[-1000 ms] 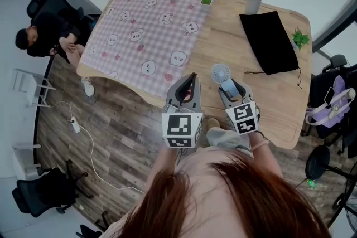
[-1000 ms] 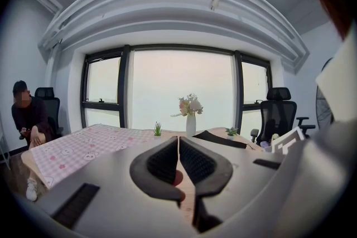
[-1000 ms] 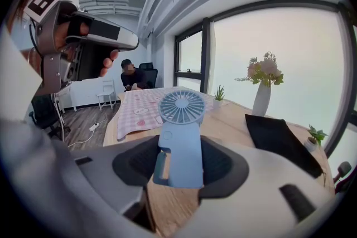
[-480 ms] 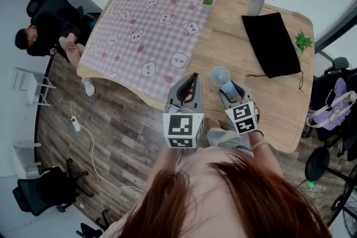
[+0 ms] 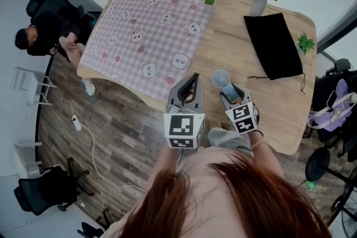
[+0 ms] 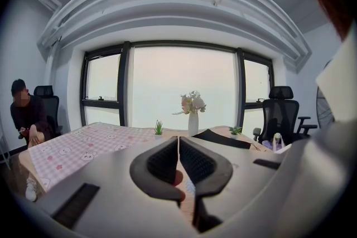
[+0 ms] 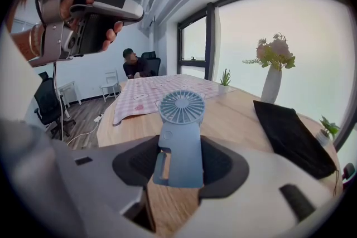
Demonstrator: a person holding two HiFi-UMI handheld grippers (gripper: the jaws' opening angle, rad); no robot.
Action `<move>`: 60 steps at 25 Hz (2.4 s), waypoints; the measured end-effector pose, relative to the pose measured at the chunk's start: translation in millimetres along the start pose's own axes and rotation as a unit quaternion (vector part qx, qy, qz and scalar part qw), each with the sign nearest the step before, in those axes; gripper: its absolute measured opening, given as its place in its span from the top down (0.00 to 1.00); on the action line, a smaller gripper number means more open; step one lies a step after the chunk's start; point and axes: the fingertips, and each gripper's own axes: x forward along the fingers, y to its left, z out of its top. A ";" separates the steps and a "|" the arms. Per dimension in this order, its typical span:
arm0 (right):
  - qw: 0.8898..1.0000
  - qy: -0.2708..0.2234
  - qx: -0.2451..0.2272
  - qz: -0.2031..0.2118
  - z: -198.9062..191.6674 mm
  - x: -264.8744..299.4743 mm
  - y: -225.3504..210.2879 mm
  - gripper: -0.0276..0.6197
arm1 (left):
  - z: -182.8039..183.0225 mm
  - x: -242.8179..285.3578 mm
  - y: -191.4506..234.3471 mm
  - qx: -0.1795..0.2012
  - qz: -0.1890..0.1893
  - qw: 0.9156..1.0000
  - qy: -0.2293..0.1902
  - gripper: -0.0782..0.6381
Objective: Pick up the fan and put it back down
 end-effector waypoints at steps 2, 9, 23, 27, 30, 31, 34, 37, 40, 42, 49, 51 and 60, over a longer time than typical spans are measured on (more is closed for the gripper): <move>1.000 0.003 0.000 0.001 -1.6 1.9 0.4 0.63 | -0.3 0.6 1.4 0.000 0.001 1.000 0.001 0.87; 1.000 0.019 -0.006 0.004 -15.2 10.1 1.4 0.63 | -1.9 3.3 6.3 -0.003 0.004 1.000 0.003 0.87; 0.999 0.041 0.000 0.016 -32.9 22.8 4.0 0.63 | -7.1 1.9 13.6 -0.007 0.011 1.000 0.009 0.87; 0.999 0.046 0.003 0.021 -35.1 24.0 6.2 0.63 | -7.3 1.0 14.0 -0.007 0.013 1.000 0.009 0.87; 0.999 0.049 0.005 0.023 -38.8 25.2 7.1 0.63 | -8.7 0.2 13.9 -0.007 0.014 1.000 0.011 0.87; 0.998 0.050 0.006 0.024 -39.7 25.5 7.4 0.63 | -9.1 0.0 14.0 -0.007 0.014 1.000 0.011 0.87; 0.998 0.057 0.011 0.026 -40.8 26.5 8.5 0.63 | -9.6 -0.2 15.5 -0.008 0.014 1.000 0.013 0.87; 0.998 0.062 0.014 0.026 -44.1 28.0 8.4 0.63 | -9.6 -0.8 15.6 -0.009 0.013 1.000 0.014 0.87; 0.997 0.066 0.018 0.029 -46.8 29.7 9.2 0.63 | -10.3 -0.3 15.3 -0.009 0.013 1.000 0.013 0.87; 0.997 0.068 0.022 0.032 -47.2 30.2 10.8 0.63 | -10.9 -0.4 15.3 -0.009 0.012 1.000 0.013 0.87; 0.996 0.076 0.023 0.034 -49.8 30.4 13.4 0.63 | -12.0 -3.9 15.5 -0.011 0.013 1.000 0.012 0.87; 0.996 0.076 0.022 0.035 -49.4 31.0 13.3 0.63 | -11.7 -3.7 15.4 -0.011 0.013 1.000 0.012 0.87; 0.997 0.075 0.018 0.027 -54.1 36.7 8.2 0.63 | -10.1 -1.3 12.5 -0.012 0.008 1.000 0.013 0.87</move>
